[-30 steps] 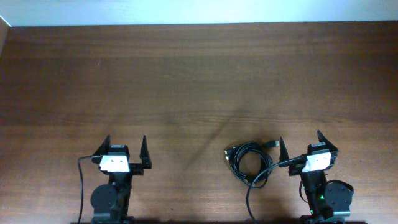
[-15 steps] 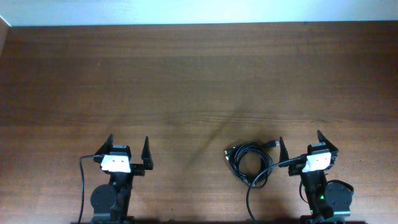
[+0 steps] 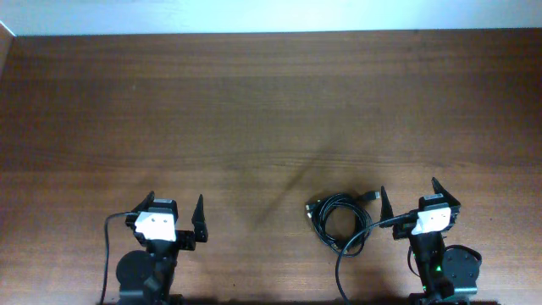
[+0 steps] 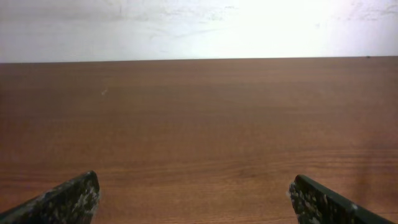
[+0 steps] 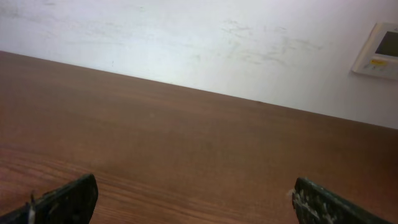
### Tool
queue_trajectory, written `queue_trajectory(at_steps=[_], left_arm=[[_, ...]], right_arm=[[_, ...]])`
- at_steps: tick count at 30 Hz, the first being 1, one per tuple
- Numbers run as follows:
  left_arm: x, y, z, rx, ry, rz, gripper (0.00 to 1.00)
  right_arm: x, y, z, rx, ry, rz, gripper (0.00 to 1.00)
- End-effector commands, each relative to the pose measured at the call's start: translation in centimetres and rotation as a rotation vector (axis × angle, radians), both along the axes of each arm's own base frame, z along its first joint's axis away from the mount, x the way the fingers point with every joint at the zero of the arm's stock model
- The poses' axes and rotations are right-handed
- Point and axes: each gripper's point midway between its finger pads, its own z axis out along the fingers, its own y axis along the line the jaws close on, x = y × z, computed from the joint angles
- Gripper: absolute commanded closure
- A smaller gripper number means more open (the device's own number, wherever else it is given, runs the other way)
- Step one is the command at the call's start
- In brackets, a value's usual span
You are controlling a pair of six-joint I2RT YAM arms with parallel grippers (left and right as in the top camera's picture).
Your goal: Untangle cables
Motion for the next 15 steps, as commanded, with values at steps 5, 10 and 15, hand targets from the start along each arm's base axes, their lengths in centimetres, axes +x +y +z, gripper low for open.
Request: queue_trajectory(at_steps=[5, 10, 15], left_arm=[[0.4, -1.4, 0.8, 0.042, 0.064, -0.099, 0.01], [1.9, -1.4, 1.4, 0.038, 0.181, -0.103, 0.01], [2.9, -1.4, 1.6, 0.029, 0.326, -0.105, 0.01]], right_arm=[[0.0, 0.0, -0.2, -0.006, -0.002, 0.002, 0.01], [0.0, 0.0, -0.2, -0.006, -0.002, 0.002, 0.01], [0.0, 0.0, -0.2, -0.006, -0.002, 0.002, 0.01]])
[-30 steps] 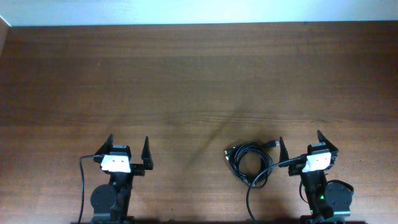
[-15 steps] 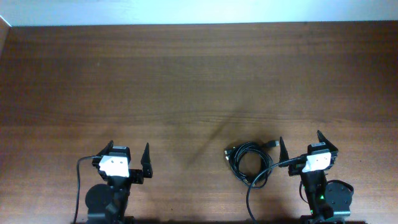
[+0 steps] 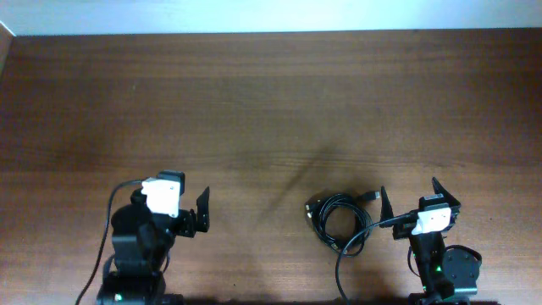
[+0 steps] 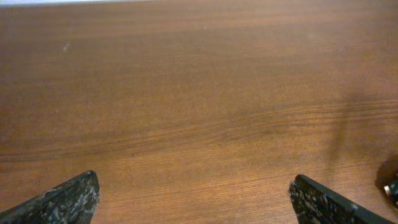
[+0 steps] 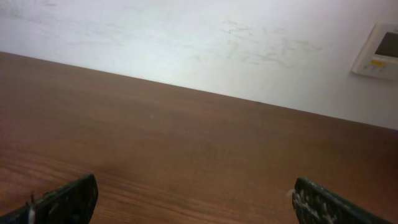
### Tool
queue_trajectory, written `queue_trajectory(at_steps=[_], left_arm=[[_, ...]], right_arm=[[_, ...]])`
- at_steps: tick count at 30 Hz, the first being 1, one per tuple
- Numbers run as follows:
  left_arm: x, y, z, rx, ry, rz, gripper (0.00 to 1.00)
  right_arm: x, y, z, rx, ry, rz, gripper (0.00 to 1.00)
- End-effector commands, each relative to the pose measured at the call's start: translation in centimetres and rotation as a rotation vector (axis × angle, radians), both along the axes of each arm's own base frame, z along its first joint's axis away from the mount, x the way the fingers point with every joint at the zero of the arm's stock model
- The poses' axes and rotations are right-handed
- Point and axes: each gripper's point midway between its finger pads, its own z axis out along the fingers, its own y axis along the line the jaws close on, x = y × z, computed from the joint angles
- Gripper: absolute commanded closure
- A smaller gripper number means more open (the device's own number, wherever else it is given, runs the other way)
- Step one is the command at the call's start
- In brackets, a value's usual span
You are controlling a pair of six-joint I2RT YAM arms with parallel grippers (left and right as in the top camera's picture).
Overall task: Untangle cables
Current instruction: 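Move the left gripper forward over the black cable coil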
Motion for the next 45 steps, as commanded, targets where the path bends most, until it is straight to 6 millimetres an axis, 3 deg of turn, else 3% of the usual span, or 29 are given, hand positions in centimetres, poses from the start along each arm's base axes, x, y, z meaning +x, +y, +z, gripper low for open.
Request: queue_trajectory(at_steps=[1, 6, 11, 17, 21, 27, 33, 39, 45], left_arm=[[0.9, -0.1, 1.8, 0.008, 0.046, -0.015, 0.01], [1.7, -0.7, 2.2, 0.024, 0.2, -0.079, 0.01], [2.3, -3.8, 3.4, -0.073, 0.296, -0.247, 0.01], [2.3, -6.9, 3.6, 0.003, 0.36, -0.38, 0.01], [2.2, -10.9, 1.4, 0.049, 0.449, -0.523, 0.01], [1.4, -17.1, -4.2, 0.139, 0.635, -0.741, 0.01], [1.2, -23.3, -5.9, 0.147, 0.589, -0.872, 0.01], [-0.6, -25.6, -9.3, 0.163, 0.68, -0.912, 0.01], [-2.8, -28.7, -9.9, 0.185, 0.655, -1.008, 0.01]], right_arm=[[0.0, 0.0, -0.3, -0.006, 0.001, 0.002, 0.01], [0.0, 0.0, -0.3, -0.006, 0.001, 0.002, 0.01], [0.0, 0.0, -0.3, -0.006, 0.001, 0.002, 0.01], [0.0, 0.0, -0.3, -0.006, 0.001, 0.002, 0.01], [0.0, 0.0, -0.3, -0.006, 0.001, 0.002, 0.01], [0.0, 0.0, -0.2, -0.006, 0.001, 0.002, 0.01], [0.0, 0.0, -0.2, -0.006, 0.001, 0.002, 0.01], [0.0, 0.0, -0.2, -0.006, 0.001, 0.002, 0.01], [0.0, 0.0, -0.2, -0.006, 0.0, 0.002, 0.01]])
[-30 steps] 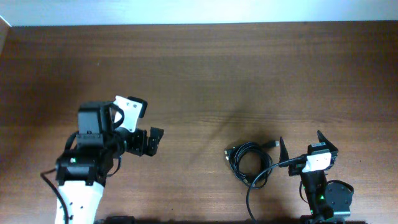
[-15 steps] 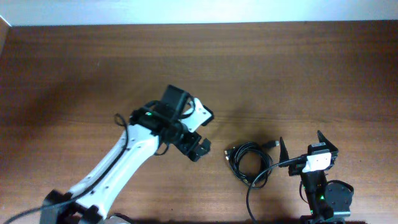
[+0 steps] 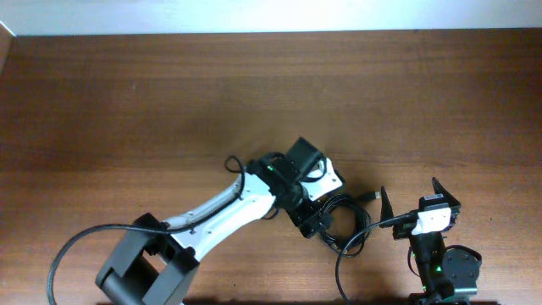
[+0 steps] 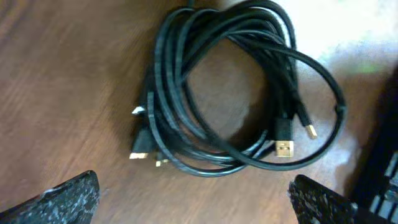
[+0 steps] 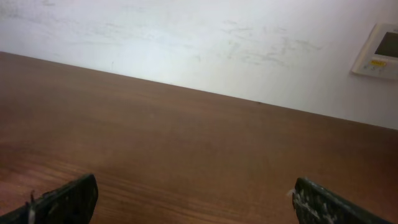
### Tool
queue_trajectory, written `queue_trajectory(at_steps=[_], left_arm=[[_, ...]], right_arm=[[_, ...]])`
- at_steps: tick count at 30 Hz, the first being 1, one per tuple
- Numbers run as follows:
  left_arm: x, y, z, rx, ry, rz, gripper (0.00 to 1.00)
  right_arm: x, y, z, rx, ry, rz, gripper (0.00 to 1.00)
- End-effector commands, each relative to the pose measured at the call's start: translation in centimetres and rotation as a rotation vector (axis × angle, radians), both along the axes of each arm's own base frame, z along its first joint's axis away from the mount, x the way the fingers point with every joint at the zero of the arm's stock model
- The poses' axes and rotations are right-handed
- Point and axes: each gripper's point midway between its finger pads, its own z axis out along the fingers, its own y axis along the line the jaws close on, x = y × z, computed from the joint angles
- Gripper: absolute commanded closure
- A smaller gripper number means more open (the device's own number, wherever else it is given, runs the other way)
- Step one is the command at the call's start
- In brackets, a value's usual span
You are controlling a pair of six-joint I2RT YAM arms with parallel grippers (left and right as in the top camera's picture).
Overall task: Untangle cables
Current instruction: 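Move the left gripper forward over the black cable coil, then close the left gripper on the cable coil and lift it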
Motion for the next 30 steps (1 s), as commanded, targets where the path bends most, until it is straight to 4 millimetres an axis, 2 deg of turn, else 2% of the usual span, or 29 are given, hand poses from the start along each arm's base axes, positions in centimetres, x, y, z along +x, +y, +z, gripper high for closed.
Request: queue_trajectory(at_steps=[1, 10, 16, 22, 30], left_arm=[[-0.4, -1.6, 0.5, -0.032, -0.006, -0.025, 0.01], [-0.5, -1.8, -1.0, -0.015, 0.031, 0.0, 0.01], [-2.1, -3.0, -1.1, -0.014, 0.024, -0.053, 0.01], [-2.3, -2.6, -3.9, 0.07, 0.03, -0.055, 0.01], [-2.0, -3.0, -3.9, 0.053, 0.015, -0.055, 0.01]], right_arm=[[0.0, 0.0, -0.2, -0.006, 0.001, 0.002, 0.01], [0.0, 0.0, -0.2, -0.006, 0.0, 0.002, 0.01], [0.0, 0.0, -0.2, -0.006, 0.0, 0.002, 0.01], [0.0, 0.0, -0.2, -0.006, 0.0, 0.002, 0.01], [0.0, 0.0, -0.2, -0.006, 0.0, 0.002, 0.01]])
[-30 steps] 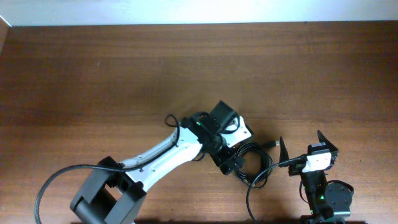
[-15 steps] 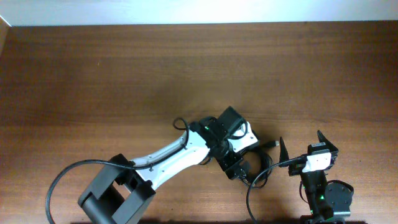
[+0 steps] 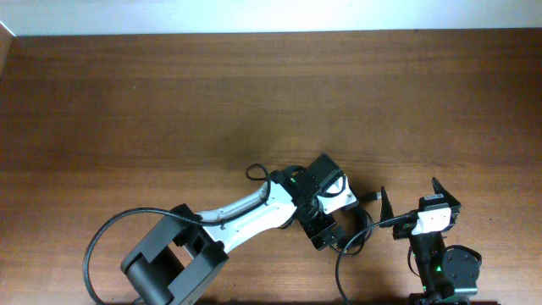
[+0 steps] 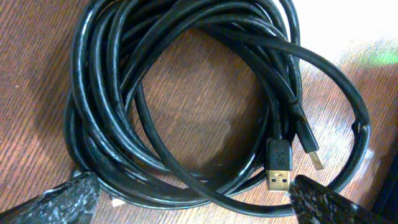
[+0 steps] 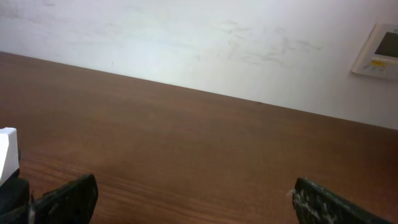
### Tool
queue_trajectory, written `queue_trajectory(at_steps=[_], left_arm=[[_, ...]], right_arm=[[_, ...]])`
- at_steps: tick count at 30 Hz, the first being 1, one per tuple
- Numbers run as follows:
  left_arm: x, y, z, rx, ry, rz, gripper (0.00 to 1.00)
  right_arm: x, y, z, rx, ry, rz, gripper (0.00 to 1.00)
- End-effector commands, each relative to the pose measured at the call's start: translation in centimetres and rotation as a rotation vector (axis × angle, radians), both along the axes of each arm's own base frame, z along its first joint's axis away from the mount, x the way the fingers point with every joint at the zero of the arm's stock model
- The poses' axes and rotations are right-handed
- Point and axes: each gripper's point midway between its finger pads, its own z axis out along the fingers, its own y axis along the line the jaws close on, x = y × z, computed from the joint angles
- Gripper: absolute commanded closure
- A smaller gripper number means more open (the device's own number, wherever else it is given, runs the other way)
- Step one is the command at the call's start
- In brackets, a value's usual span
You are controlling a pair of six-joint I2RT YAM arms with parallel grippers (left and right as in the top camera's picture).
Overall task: Untangle cables
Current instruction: 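Close the left gripper on the cable coil and lift it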
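Note:
A black coil of cables [image 4: 106,124] fills the left wrist view, with a gold USB plug [image 4: 278,167] and a thinner plug [image 4: 309,149] lying across its right side. In the overhead view the coil [image 3: 360,230] sits on the brown table [image 3: 169,102] near the front right, mostly hidden under my left gripper [image 3: 324,227]. The left gripper [image 4: 196,202] is open and low over the coil, its fingers at either side of the near loops. My right gripper [image 3: 412,200] stands open just right of the coil, and nothing is between its fingers [image 5: 68,199].
A white wall rises beyond the table's far edge, with a small control panel [image 5: 379,50] on it. The right arm's own lead [image 3: 343,263] runs off the front edge beside the coil. My left wrist's white housing [image 5: 6,146] shows at the right wrist view's left edge.
My left gripper has moved a little right and down onto the coil; the cables now fill its view from much closer. It is still open. The right arm has not moved.
Both arms stood at the front edge with open grippers, the coil lying left of the right one. The left arm then rose and tilted towards the table. Later it was stretched out over the coil's left part, and now hangs low over the coil.

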Motion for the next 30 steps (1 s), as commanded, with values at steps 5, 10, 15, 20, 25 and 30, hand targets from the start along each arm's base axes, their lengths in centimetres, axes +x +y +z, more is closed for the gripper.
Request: queue_trajectory(at_steps=[5, 10, 15, 20, 25, 30], left_arm=[[1.1, 0.0, -0.8, 0.035, -0.048, 0.021, 0.01], [4.6, 1.9, -1.0, 0.145, -0.189, 0.208, 0.01], [5.5, 0.9, -0.5, 0.097, -0.228, 0.217, 0.01], [5.7, 0.6, -1.3, 0.098, -0.227, 0.217, 0.01], [5.6, 0.8, -2.8, 0.125, -0.208, 0.213, 0.01], [5.6, 0.8, -2.8, 0.123, -0.21, 0.213, 0.79]], right_arm=[[0.0, 0.0, -0.2, -0.006, 0.0, 0.002, 0.01], [0.0, 0.0, -0.2, -0.006, 0.0, 0.002, 0.01], [0.0, 0.0, -0.2, -0.006, 0.0, 0.002, 0.01], [0.0, 0.0, -0.2, -0.006, 0.0, 0.002, 0.01], [0.0, 0.0, -0.2, -0.006, 0.0, 0.002, 0.01], [0.0, 0.0, -0.2, -0.006, 0.0, 0.002, 0.01]])
